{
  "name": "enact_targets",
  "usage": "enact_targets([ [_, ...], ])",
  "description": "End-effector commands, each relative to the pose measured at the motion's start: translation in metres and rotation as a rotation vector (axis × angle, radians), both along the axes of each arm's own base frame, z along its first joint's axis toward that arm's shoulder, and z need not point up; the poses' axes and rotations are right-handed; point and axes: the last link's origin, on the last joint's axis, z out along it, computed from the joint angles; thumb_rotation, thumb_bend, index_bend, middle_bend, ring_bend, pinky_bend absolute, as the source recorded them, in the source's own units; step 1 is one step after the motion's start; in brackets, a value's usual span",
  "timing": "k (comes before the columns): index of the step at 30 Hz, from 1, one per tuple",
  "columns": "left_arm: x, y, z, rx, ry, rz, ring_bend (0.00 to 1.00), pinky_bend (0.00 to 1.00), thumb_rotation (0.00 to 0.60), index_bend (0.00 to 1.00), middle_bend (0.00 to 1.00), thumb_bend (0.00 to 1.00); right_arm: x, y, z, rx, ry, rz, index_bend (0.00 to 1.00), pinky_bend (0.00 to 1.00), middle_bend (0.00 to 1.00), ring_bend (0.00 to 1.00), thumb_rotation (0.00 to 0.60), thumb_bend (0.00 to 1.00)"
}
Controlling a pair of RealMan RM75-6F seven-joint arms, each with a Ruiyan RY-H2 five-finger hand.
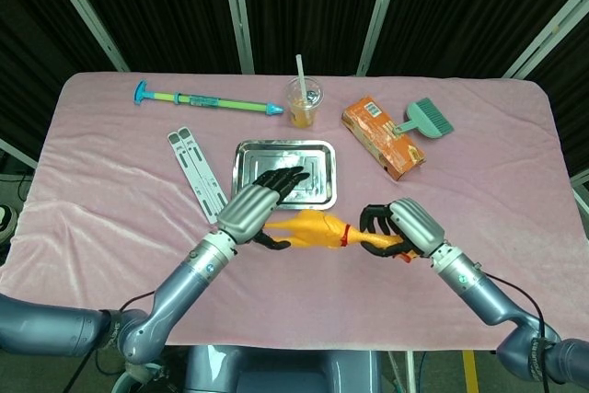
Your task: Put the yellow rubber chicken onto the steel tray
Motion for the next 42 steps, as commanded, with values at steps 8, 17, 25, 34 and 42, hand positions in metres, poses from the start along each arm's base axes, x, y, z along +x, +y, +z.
enact_targets([
  [8, -0.045, -0.022, 0.065, 0.189, 0.011, -0.012, 0.00, 0.08, 0.599, 0.00, 0.00, 0.00, -0.015, -0.034, -0.008, -0.003, -0.038, -0.102, 0.90, 0.80, 0.73, 0.73, 0.600, 0.55],
  [17, -0.084, -0.046, 0.104, 0.296, 0.016, 0.000, 0.00, 0.08, 0.599, 0.00, 0.00, 0.00, 0.005, -0.069, -0.030, 0.016, -0.097, -0.114, 0.90, 0.80, 0.73, 0.73, 0.600, 0.55],
  [25, -0.106, -0.055, 0.114, 0.311, 0.028, 0.035, 0.00, 0.08, 0.598, 0.00, 0.00, 0.00, 0.029, -0.094, -0.057, 0.045, -0.115, -0.111, 0.90, 0.80, 0.73, 0.73, 0.600, 0.55],
  [34, -0.115, -0.053, 0.113, 0.301, 0.032, 0.081, 0.00, 0.08, 0.598, 0.00, 0.00, 0.00, 0.045, -0.120, -0.089, 0.064, -0.070, -0.135, 0.90, 0.80, 0.73, 0.73, 0.600, 0.55],
  [42, -0.124, -0.045, 0.108, 0.279, 0.042, 0.142, 0.00, 0.08, 0.599, 0.00, 0.00, 0.00, 0.046, -0.142, -0.113, 0.069, -0.029, -0.210, 0.90, 0.80, 0.73, 0.73, 0.600, 0.55],
])
